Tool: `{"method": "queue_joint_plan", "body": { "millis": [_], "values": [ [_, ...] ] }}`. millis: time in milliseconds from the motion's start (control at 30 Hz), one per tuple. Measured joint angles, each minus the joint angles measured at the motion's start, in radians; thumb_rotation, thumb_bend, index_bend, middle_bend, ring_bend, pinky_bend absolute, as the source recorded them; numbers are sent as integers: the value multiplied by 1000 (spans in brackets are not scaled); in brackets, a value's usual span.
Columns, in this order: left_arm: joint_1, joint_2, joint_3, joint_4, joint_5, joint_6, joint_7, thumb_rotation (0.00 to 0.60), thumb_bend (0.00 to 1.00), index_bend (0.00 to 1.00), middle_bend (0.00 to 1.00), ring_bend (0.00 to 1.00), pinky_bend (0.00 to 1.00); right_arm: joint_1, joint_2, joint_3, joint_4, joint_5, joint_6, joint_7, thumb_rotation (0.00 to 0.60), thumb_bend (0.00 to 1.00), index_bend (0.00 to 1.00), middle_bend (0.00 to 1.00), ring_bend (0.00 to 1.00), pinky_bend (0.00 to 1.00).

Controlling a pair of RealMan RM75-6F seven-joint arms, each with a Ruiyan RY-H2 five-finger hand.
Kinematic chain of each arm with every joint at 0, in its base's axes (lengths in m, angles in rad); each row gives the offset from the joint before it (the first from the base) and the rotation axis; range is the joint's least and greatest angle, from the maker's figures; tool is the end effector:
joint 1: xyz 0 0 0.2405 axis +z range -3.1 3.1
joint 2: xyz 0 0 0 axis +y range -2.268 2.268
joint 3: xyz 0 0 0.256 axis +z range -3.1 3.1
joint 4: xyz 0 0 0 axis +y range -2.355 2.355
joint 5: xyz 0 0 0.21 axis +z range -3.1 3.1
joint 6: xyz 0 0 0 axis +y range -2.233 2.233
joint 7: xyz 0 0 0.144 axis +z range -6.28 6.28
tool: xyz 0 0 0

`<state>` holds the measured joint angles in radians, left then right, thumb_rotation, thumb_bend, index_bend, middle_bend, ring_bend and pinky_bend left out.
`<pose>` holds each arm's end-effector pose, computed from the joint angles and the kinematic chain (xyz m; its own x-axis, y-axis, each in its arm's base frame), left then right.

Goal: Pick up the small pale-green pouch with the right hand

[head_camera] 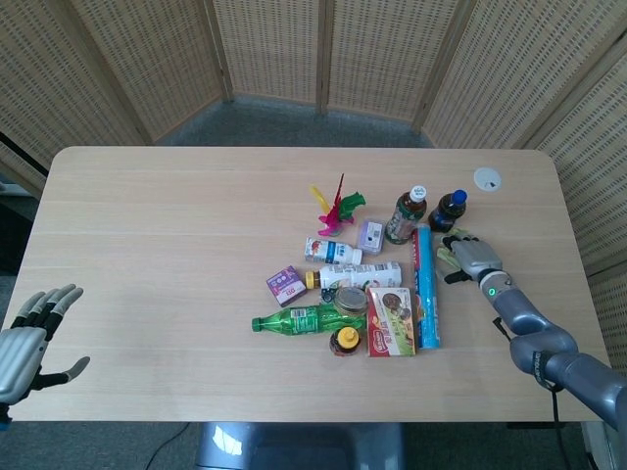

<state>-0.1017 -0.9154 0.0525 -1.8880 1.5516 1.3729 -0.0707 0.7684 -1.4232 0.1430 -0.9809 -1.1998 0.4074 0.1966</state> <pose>-0.2743 0.1577 0.1670 0.2706 0.2156 0.9382 0.9626 -0.0452 -0.2673 -0.2938 -0.4113 0.0490 0.3968 -0.5542 0.7318 -0.8975 -0.0671 0.4358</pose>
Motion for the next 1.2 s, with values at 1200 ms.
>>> {"method": "queue_joint_plan", "body": {
  "millis": [1200],
  "values": [
    [8, -20, 11, 42, 4, 13, -34, 600, 302, 36, 0, 0, 0, 0, -1, 4, 13, 167, 52, -159, 339, 453, 0, 0, 0, 0]
  ]
}}
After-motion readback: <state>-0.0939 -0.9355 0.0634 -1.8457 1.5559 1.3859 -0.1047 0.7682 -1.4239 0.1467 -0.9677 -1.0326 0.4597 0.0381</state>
